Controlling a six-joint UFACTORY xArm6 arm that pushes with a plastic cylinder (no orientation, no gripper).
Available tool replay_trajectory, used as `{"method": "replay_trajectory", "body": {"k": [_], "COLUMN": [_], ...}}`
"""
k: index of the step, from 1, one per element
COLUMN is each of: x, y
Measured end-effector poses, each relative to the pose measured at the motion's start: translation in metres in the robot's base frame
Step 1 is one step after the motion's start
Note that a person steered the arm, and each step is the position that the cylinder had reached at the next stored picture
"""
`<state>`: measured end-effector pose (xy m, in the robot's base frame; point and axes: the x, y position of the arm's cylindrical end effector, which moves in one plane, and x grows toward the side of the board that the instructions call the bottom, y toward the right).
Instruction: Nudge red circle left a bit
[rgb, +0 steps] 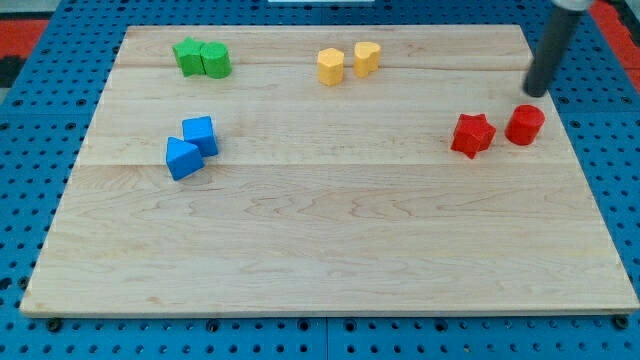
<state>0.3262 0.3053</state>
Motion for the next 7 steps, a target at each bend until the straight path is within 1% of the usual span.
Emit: {"method": "replay_trajectory", "body": {"k": [1, 2, 3, 4, 5, 6, 7], "x": [0.000, 0.001, 0.040, 0.050, 0.050, 0.059, 0.059], "y": [0.040, 0.040, 0.013, 0.002, -0.005, -0.067, -0.084]}}
